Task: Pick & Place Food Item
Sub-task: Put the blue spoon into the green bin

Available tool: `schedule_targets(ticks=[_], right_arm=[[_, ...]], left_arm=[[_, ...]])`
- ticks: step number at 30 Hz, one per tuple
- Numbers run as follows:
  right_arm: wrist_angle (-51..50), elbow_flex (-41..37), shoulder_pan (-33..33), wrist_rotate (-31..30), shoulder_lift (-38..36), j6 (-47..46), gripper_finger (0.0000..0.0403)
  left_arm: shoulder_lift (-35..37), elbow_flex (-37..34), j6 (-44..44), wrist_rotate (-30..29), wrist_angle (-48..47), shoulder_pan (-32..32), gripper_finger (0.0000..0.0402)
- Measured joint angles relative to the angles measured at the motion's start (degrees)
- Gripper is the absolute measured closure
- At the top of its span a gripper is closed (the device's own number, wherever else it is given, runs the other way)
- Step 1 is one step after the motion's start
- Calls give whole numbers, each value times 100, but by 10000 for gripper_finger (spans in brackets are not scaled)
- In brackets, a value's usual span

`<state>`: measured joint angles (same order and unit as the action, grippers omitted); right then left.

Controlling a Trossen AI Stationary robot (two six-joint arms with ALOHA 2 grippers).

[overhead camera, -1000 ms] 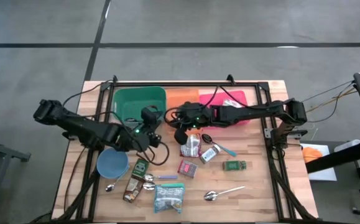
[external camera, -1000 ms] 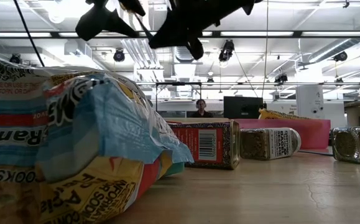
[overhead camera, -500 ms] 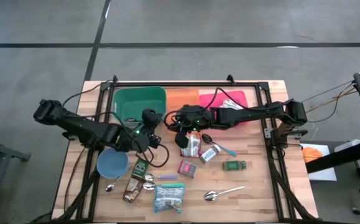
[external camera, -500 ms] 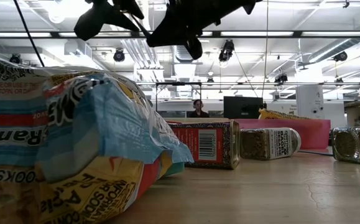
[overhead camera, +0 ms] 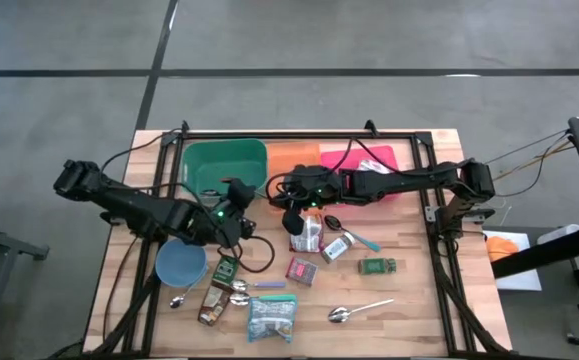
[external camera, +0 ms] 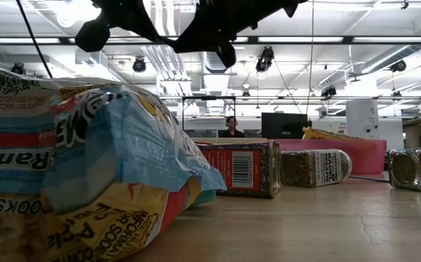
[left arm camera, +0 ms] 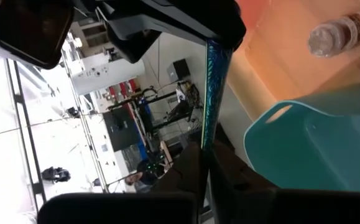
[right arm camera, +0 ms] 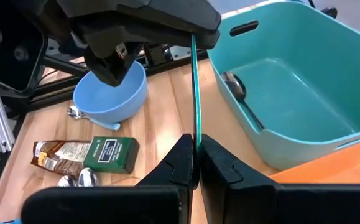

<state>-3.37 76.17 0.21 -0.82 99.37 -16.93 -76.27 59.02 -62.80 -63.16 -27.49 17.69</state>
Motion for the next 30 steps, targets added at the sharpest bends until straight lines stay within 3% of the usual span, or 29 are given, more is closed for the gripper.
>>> schedule_targets(ticks=[6, 19, 25, 30], right_arm=[[97, 17, 0, 45, 0, 359, 379], [277, 47, -22, 195, 0, 870, 195], [244, 56, -20, 104, -26, 830, 163], [161, 56, -13, 87, -28, 817, 160]], left_arm=[[2, 0, 260, -76, -43, 0, 398], [231, 33, 2128, 18, -255, -109, 401], [656, 33, 3286, 263, -902, -280, 401], [930, 31, 4143, 971, -1498, -563, 401]])
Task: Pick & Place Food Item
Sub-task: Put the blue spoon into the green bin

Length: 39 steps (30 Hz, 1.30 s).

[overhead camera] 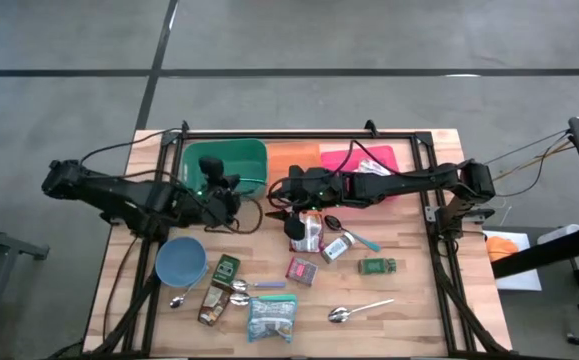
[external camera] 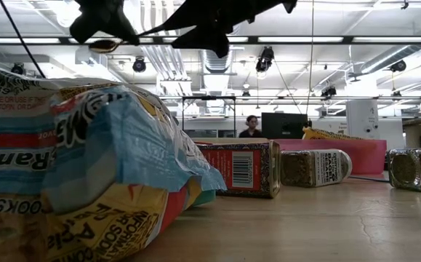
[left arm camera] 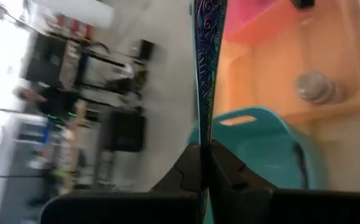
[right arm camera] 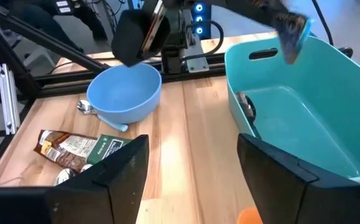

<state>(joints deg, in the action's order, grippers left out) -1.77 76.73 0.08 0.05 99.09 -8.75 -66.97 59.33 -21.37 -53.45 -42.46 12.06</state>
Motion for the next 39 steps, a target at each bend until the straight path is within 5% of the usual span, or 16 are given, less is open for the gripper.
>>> schedule_targets(ticks=[8, 18, 39], right_arm=[[-299, -103, -51, -8, 0, -120, 160], [-503, -111, -138, -19, 0, 153, 160], [-535, -164, -136, -19, 0, 623, 160]], left_arm=[[45, -22, 1114, 952, -786, -1350, 401], [49, -527, 1179, 2297, -587, -2926, 401], [47, -1613, 794, 3402, 681, -3168, 401]])
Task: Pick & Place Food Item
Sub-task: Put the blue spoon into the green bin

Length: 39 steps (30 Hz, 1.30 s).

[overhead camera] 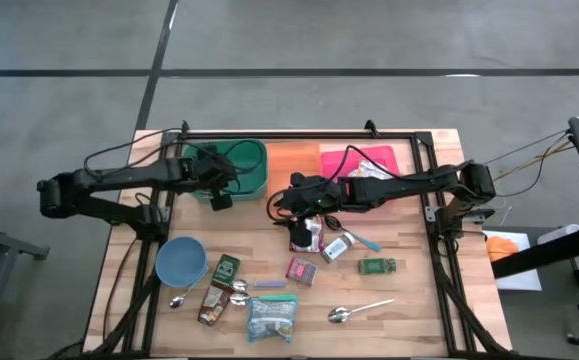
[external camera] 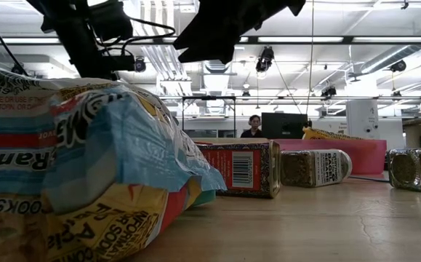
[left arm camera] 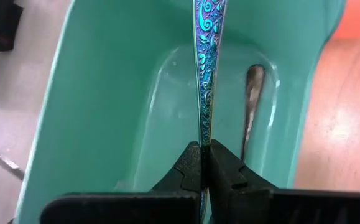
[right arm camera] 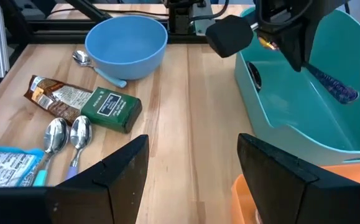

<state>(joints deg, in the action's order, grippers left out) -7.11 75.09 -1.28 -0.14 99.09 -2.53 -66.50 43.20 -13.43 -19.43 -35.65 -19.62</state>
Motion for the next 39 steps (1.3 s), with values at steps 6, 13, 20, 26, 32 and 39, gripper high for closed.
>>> schedule_targets(ticks=[6, 13, 20, 26, 32, 39], right_arm=[[7, 0, 0, 2, -1, 27, 160], [20, -1, 0, 9, -1, 13, 160], [9, 0, 0, 13, 0, 18, 160], [6, -11, 0, 13, 0, 122, 160], [4, -11, 0, 13, 0, 125, 160], [2, -13, 0, 13, -2, 168, 160]], left_arm=[[0, -152, 184, 166, 105, -53, 401], [-33, -240, 347, 562, 303, -75, 401], [-384, -236, 344, 764, 378, -243, 401], [-984, -233, 118, 1014, 582, -502, 401], [-1495, -155, -223, 1378, 714, -772, 401], [-1834, 4, -140, 1858, 656, -1044, 401]])
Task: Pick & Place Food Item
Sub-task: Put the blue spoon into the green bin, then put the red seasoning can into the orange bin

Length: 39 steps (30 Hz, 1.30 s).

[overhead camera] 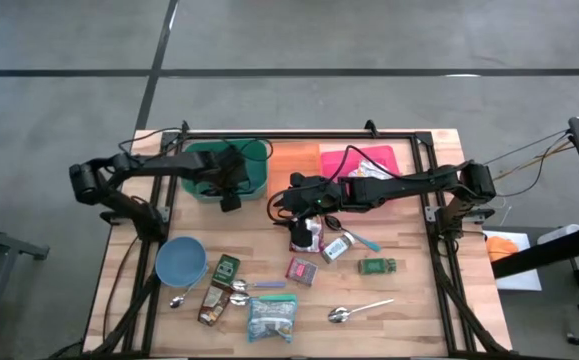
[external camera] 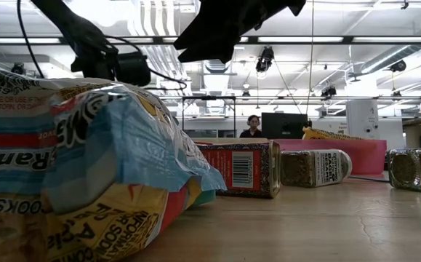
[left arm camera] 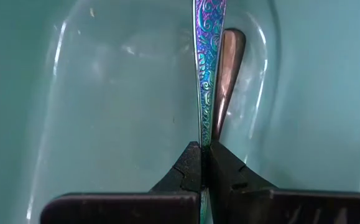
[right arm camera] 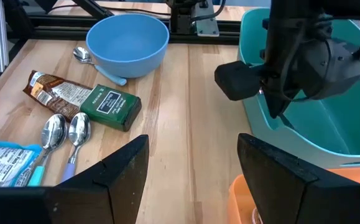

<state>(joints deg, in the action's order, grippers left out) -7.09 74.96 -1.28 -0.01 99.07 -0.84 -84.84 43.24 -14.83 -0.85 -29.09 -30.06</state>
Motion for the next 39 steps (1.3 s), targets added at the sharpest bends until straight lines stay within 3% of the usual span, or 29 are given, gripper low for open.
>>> schedule_targets(ticks=[22, 39], right_arm=[[-110, -15, -39, 4, 2, -2, 160], [-127, -15, -37, 4, 2, 2, 160]], left_arm=[[-446, 27, 239, 112, -139, -13, 391], [-441, 259, 489, 90, -446, -5, 196]])
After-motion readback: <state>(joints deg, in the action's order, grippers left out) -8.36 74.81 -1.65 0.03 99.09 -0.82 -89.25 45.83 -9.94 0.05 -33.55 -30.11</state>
